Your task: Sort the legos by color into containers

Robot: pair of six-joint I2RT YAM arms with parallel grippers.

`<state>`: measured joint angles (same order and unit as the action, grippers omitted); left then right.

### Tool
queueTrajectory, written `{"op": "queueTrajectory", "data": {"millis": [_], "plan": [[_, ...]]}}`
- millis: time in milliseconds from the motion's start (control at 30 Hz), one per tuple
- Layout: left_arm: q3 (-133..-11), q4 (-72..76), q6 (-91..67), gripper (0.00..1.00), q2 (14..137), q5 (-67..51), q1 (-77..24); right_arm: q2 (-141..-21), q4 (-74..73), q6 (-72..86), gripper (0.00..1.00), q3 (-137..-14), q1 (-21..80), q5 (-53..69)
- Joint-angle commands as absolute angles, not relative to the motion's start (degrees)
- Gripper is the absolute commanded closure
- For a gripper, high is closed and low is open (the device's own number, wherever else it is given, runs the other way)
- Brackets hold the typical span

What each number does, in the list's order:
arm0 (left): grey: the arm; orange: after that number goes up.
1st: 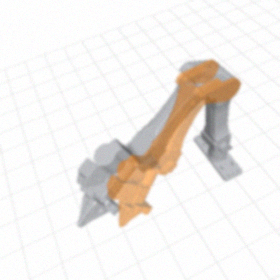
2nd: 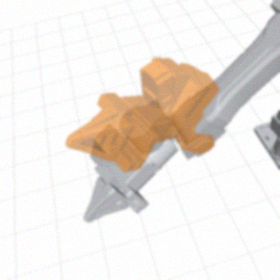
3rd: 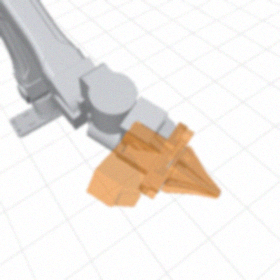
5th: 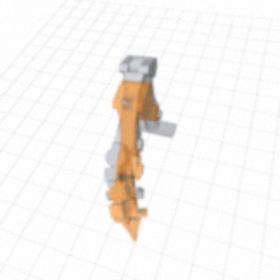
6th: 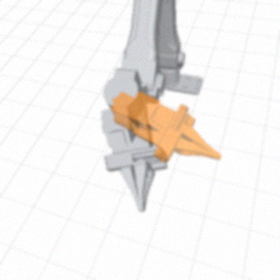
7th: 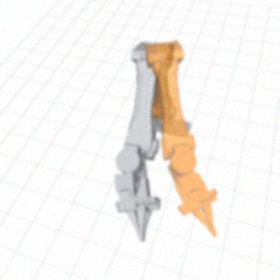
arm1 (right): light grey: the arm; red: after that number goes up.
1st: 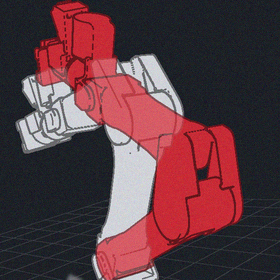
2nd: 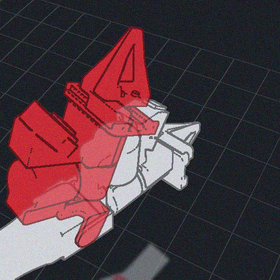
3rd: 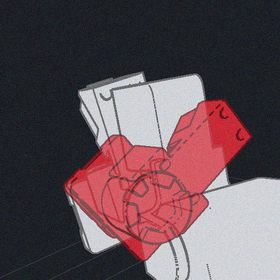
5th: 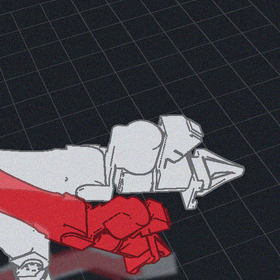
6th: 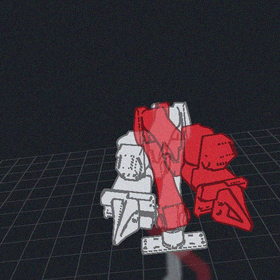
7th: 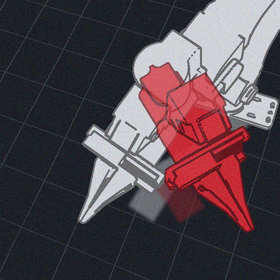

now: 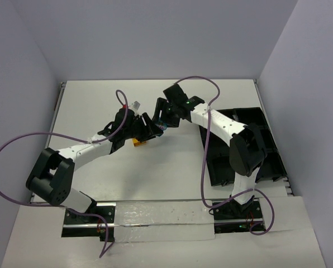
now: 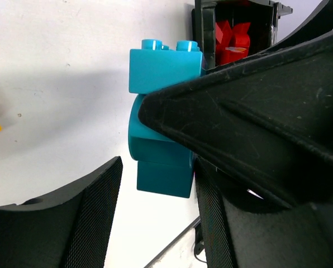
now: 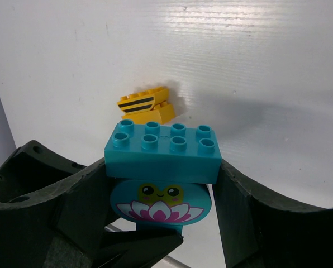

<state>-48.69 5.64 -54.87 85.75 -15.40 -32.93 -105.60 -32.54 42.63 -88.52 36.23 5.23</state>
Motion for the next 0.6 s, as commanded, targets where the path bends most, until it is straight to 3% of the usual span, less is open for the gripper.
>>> {"op": "queueTrajectory", "data": {"millis": [0, 567], "plan": [[-47.72, 7.77, -54.05, 0.37, 83.14, -12.30, -32.96, -103.93, -29.52, 44.39, 0.53, -88.06, 36.78, 9.63], [-48.72, 7.03, -53.64, 0.39, 81.80, -12.19, -33.02, -103.01, -28.48, 44.82, 0.53, -87.02, 36.74, 10.49]]}}
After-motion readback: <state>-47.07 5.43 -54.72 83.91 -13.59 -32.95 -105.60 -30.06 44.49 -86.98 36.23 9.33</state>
